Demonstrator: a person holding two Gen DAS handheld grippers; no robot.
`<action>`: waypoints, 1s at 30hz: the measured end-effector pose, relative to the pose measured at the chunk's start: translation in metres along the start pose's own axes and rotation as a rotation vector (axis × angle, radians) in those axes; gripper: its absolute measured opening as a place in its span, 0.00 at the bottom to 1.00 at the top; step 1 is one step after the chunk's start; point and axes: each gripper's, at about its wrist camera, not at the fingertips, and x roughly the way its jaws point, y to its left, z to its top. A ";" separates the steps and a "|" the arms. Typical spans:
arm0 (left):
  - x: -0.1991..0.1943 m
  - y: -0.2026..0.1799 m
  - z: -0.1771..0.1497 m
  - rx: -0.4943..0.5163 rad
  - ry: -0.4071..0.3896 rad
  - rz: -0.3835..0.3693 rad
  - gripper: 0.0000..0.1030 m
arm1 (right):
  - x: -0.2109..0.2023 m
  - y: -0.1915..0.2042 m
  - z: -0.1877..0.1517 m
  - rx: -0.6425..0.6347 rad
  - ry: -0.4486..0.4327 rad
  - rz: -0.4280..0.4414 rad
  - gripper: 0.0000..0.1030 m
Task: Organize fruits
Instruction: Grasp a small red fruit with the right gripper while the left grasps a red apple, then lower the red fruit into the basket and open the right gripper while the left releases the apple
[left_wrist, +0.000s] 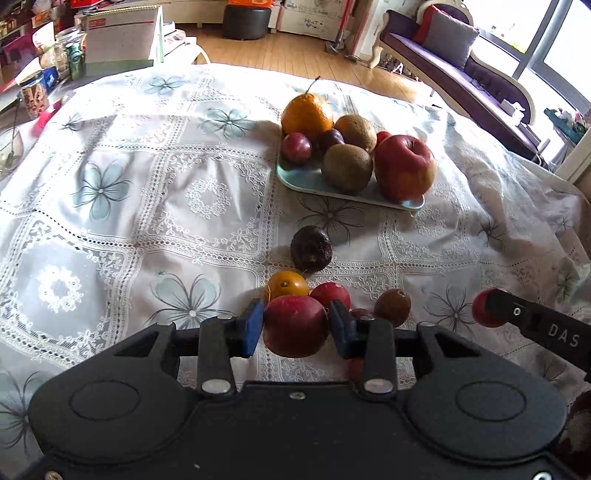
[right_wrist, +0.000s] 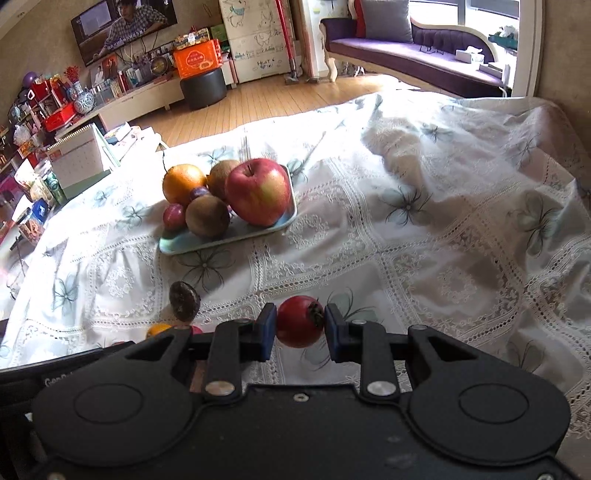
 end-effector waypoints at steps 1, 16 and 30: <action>-0.009 0.001 -0.001 -0.009 -0.013 0.008 0.45 | -0.011 -0.001 0.002 0.005 -0.010 0.015 0.28; -0.134 -0.020 -0.071 0.112 -0.086 -0.024 0.45 | -0.160 0.008 -0.064 -0.215 -0.001 0.155 0.28; -0.115 -0.020 -0.137 0.142 0.059 -0.035 0.45 | -0.150 0.006 -0.112 -0.272 0.139 0.130 0.28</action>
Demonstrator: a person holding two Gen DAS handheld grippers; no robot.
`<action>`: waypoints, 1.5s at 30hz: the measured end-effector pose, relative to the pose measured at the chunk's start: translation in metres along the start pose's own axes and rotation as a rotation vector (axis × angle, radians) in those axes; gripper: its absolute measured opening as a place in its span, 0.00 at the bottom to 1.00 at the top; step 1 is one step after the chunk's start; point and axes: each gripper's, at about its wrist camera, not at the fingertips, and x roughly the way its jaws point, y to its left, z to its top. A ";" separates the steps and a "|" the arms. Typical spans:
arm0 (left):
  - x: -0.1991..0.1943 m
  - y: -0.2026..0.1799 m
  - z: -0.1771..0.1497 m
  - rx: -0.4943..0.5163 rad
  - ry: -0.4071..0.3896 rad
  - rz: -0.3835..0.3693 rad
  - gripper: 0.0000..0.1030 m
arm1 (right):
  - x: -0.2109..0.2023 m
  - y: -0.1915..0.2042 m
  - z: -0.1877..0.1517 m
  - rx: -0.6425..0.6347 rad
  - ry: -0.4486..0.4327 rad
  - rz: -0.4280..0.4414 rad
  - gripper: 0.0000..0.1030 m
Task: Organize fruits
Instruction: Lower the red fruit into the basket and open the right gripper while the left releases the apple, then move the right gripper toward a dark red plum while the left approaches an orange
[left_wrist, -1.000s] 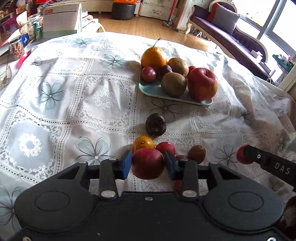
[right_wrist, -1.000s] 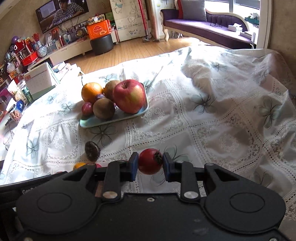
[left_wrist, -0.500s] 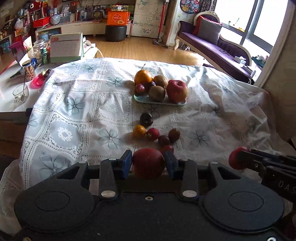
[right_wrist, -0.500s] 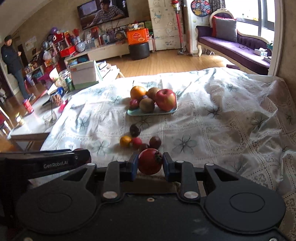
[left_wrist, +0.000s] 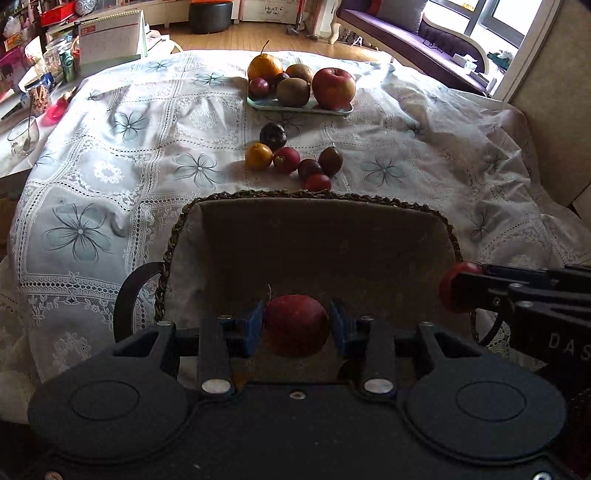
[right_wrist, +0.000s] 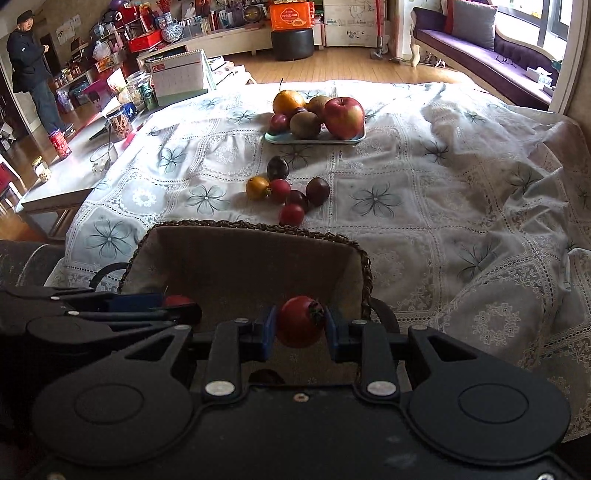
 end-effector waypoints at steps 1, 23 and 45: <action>0.001 0.000 0.000 -0.002 0.003 0.005 0.45 | 0.002 0.000 -0.001 -0.003 0.006 -0.008 0.28; 0.005 0.006 -0.004 -0.036 0.027 0.031 0.45 | 0.012 0.004 -0.002 -0.018 0.070 0.023 0.31; 0.003 0.006 -0.003 -0.042 0.008 0.049 0.45 | 0.003 0.006 -0.004 -0.039 -0.070 -0.061 0.40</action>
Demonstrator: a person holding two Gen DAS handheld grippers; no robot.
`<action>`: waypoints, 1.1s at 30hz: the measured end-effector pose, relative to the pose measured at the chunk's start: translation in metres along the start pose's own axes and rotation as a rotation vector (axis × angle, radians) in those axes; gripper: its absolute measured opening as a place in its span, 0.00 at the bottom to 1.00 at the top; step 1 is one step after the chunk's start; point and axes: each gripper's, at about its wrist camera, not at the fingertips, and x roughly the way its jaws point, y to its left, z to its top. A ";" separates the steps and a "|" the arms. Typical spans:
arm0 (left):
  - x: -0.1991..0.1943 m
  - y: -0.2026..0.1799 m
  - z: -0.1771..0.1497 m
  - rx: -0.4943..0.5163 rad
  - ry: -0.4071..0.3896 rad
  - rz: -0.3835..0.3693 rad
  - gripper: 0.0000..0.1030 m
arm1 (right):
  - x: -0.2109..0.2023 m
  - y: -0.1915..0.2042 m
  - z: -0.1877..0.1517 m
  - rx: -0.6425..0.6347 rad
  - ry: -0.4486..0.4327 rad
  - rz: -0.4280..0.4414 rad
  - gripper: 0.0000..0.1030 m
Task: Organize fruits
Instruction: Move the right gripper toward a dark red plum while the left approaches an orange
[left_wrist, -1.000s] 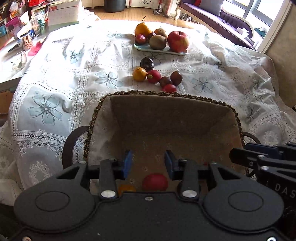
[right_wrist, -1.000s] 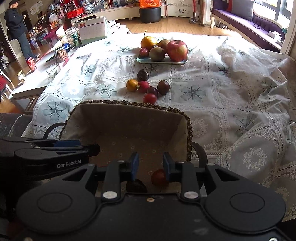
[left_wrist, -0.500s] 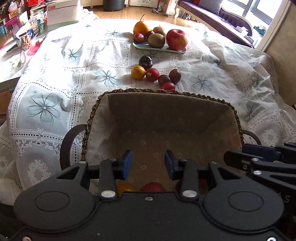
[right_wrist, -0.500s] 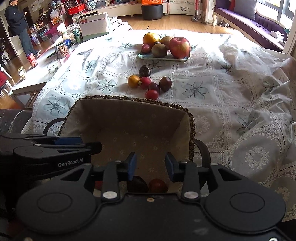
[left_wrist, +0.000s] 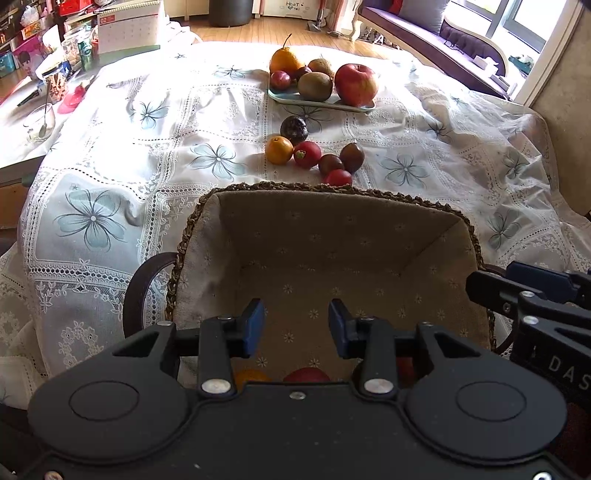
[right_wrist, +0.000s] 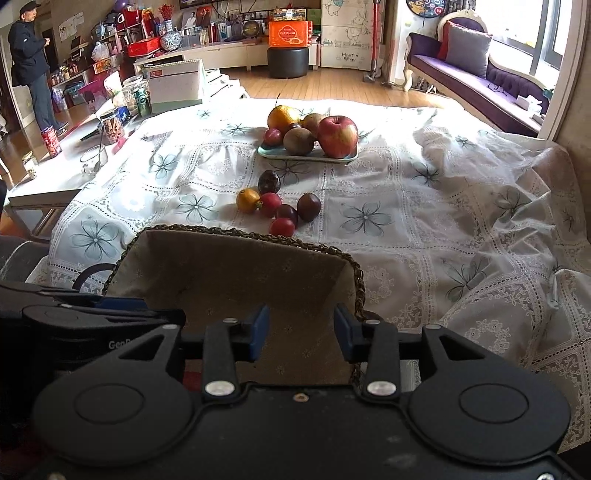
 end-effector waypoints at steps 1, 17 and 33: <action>-0.001 0.000 0.001 -0.002 -0.003 0.007 0.45 | 0.002 -0.001 0.000 0.011 0.009 0.003 0.40; -0.009 -0.005 0.053 -0.023 -0.046 -0.027 0.45 | 0.025 -0.012 0.013 0.076 0.168 0.131 0.40; 0.042 0.028 0.145 -0.086 -0.017 0.047 0.45 | 0.061 -0.044 0.091 0.169 0.111 0.040 0.41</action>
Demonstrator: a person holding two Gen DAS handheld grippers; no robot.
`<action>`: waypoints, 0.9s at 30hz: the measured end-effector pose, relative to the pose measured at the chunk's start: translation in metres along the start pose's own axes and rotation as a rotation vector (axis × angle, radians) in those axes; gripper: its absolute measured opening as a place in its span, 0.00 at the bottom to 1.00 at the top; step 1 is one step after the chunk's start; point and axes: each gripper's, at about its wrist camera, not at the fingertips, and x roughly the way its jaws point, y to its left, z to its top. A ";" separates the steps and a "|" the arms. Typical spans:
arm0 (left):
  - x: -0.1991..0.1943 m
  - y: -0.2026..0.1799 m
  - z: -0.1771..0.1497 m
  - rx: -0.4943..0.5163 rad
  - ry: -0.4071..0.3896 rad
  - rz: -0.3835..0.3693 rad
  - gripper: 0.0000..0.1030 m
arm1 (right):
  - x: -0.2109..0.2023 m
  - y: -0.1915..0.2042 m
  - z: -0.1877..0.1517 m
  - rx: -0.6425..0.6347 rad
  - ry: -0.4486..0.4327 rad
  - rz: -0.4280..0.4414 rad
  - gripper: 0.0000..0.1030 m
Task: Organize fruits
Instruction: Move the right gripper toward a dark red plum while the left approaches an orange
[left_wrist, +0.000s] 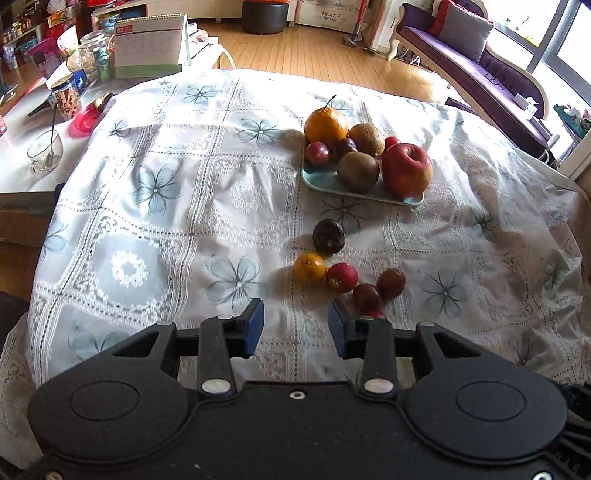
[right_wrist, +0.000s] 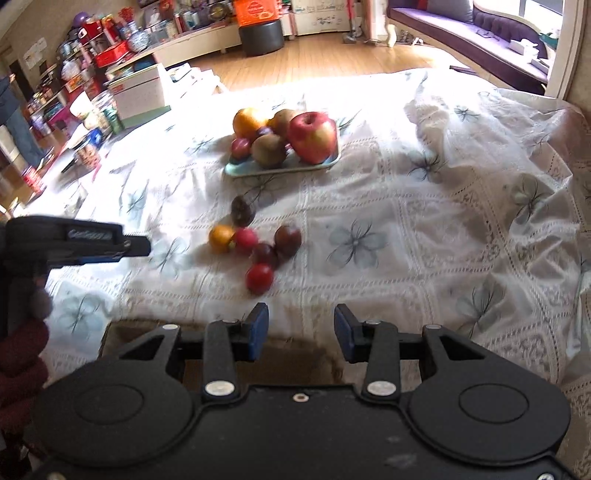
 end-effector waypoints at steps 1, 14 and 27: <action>0.004 0.002 0.004 0.006 -0.004 0.006 0.45 | 0.006 -0.002 0.007 0.012 -0.006 -0.014 0.41; 0.071 -0.027 0.028 0.089 -0.017 0.045 0.45 | 0.091 -0.016 0.062 0.119 0.000 -0.051 0.41; 0.121 -0.009 0.028 -0.017 0.006 0.034 0.45 | 0.146 -0.003 0.073 0.213 0.070 -0.013 0.41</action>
